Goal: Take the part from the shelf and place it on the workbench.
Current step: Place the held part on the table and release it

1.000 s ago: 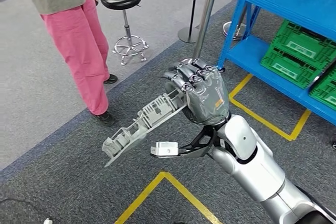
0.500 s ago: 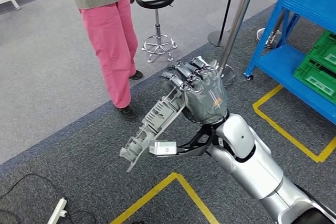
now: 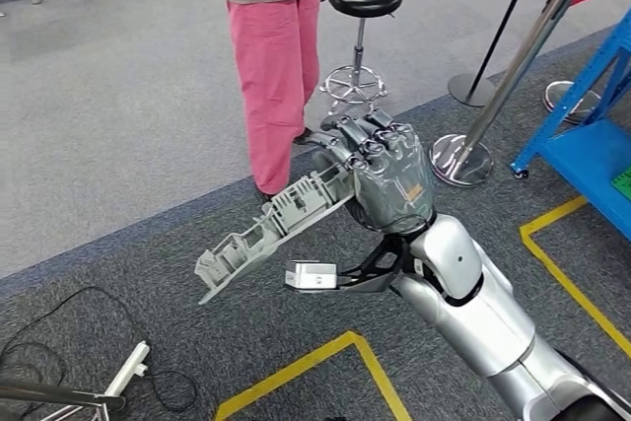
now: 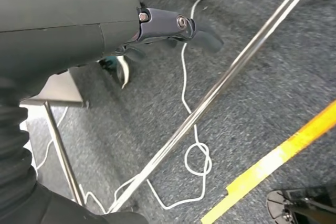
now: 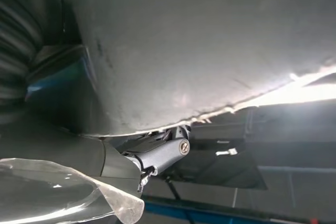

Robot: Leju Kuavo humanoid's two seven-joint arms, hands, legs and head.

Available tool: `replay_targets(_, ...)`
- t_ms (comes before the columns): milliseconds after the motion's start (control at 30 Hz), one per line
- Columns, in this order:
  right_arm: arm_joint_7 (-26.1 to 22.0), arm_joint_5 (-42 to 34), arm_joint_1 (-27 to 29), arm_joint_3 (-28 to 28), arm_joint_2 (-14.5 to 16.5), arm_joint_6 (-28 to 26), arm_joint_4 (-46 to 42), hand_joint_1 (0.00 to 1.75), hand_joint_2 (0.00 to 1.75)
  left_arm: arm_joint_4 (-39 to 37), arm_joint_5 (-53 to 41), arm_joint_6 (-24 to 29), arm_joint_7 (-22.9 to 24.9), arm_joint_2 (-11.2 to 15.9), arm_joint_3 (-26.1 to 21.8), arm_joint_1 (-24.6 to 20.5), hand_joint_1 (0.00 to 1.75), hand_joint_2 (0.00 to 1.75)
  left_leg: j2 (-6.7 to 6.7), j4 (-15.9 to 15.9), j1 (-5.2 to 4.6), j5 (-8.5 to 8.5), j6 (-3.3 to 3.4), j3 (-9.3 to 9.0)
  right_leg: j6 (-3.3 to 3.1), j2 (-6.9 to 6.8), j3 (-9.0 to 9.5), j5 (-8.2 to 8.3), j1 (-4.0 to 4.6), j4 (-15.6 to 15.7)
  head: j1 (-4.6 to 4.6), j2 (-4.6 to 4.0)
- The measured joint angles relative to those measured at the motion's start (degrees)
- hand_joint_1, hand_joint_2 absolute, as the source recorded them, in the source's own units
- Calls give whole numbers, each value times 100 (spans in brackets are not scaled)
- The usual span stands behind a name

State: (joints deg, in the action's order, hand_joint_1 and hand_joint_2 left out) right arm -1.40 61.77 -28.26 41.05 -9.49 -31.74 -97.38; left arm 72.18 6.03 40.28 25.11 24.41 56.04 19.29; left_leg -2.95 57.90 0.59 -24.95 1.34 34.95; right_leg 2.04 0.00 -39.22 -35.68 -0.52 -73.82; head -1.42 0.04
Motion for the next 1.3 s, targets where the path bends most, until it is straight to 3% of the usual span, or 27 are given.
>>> replay_targets(33,0,0,4,-2,0,0,1,175,175,-3,0,0,0,-1,3,0,0,175,-81,5,1,-3,-5,-9,-12,35,117,237,-6,326,0,0)
replay_targets(100,0,0,4,-10,0,0,1,175,175,-7,0,0,0,-2,8,-4,0,175,-230,29,1,-16,-34,-8,-36,257,464,637,-34,1139,2,0)
replay_targets(167,0,3,0,-20,0,-3,2,175,175,-11,1,-1,-1,1,16,-9,0,175,-358,51,12,-5,-97,38,-47,425,661,726,-43,1525,4,0)
replay_targets(233,0,9,-9,-25,1,-6,2,175,175,-18,4,-2,-5,4,38,-6,0,175,-463,46,38,24,-170,82,-75,350,702,715,-31,1567,5,0)
replay_targets(267,0,12,-14,-26,3,-5,2,175,175,-20,6,-2,-7,4,51,-3,0,175,-411,69,40,9,-200,99,-103,284,716,725,-32,1586,10,0)
replay_targets(333,0,15,-29,-28,6,-2,-2,175,175,-25,8,-2,-11,8,68,-9,0,175,-119,375,20,-182,-246,238,-167,137,754,737,-40,1627,32,0)
replay_targets(400,0,17,-32,-29,7,1,-4,175,175,-30,11,-2,-16,9,73,-33,0,175,166,1095,16,-536,-281,574,-210,-19,768,723,-17,1632,49,0)
replay_targets(467,0,18,-29,-29,7,2,-4,175,175,-37,17,-2,-19,7,77,-50,0,175,229,1639,26,-698,-297,829,-228,-180,774,706,2,1630,49,0)
replay_targets(500,1,18,-29,-28,7,2,-4,175,175,-41,21,-2,-19,7,80,-51,0,175,238,1623,28,-625,-295,813,-229,-255,782,697,9,1629,48,0)
replay_targets(533,1,17,-30,-28,7,2,-4,175,175,-45,28,-2,-18,8,84,-50,0,175,265,1371,26,-458,-284,675,-224,-327,798,684,15,1629,49,0)
replay_targets(600,3,15,-34,-29,7,2,-4,175,175,-50,39,-1,-17,11,91,-54,0,175,464,592,-12,-132,-241,254,-193,-455,835,644,40,1624,50,0)
replay_targets(667,4,13,-39,-30,7,2,-4,175,175,-53,46,0,-13,13,99,-66,0,175,631,137,-66,-42,-179,31,-147,-568,852,609,75,1617,41,0)
replay_targets(700,5,12,-42,-30,7,2,-4,175,175,-55,49,0,-7,14,106,-69,0,175,625,99,-90,-67,-150,29,-122,-626,856,597,89,1619,39,0)
replay_targets(767,6,11,-48,-30,11,2,-5,175,175,-60,56,0,5,15,122,-58,0,175,497,68,-80,-55,-83,35,-67,-693,871,556,77,1619,38,0)
replay_targets(833,8,9,-55,-31,15,2,-9,175,175,-66,63,0,13,16,132,-59,0,175,376,29,-53,-34,-21,11,-18,-463,757,369,53,1360,27,-1)
replay_targets(900,10,7,-51,-32,15,2,-11,175,175,-69,67,0,17,14,140,-87,0,175,254,17,-42,-28,18,2,-1,-131,388,41,39,640,7,-1)
replay_targets(933,13,7,-44,-32,15,2,-9,175,175,-72,70,0,20,11,149,-102,0,175,185,18,-43,-28,28,3,1,-56,173,-81,39,255,1,0)
replay_targets(967,15,7,-37,-32,15,2,-7,175,175,-74,74,0,19,8,158,-114,0,175,111,19,-44,-29,32,1,0,-23,9,-113,40,5,-1,0)
replay_targets(1000,16,7,-32,-33,15,2,-5,175,175,-79,79,0,17,7,166,-119,0,175,36,21,-45,-31,34,-2,-5,-10,-59,-34,40,-35,-2,0)
replay_targets(1067,17,8,-32,-33,15,2,-4,175,175,-90,85,0,8,6,173,-123,0,175,-118,25,-44,-35,29,-17,-34,68,124,394,36,521,-3,0)
replay_targets(1133,19,9,-35,-33,15,2,-5,175,175,-96,91,-1,-5,5,174,-135,0,175,-253,41,-46,-42,1,-10,-70,311,452,729,11,1263,1,0)
replay_targets(1200,20,13,-39,-35,15,3,-6,175,175,-101,105,-2,-16,6,181,-144,0,175,-372,46,-31,-27,-61,33,-88,441,603,772,1,1550,1,0)
replay_targets(1267,20,17,-44,-37,18,4,-7,175,175,-107,116,-2,-21,11,203,-135,0,175,-468,45,-9,-16,-133,64,-117,329,643,780,1,1595,1,0)
replay_targets(1300,20,18,-45,-37,20,4,-7,175,175,-108,117,-2,-22,12,214,-127,0,175,-407,94,-16,-56,-159,84,-146,260,669,787,-5,1624,11,0)
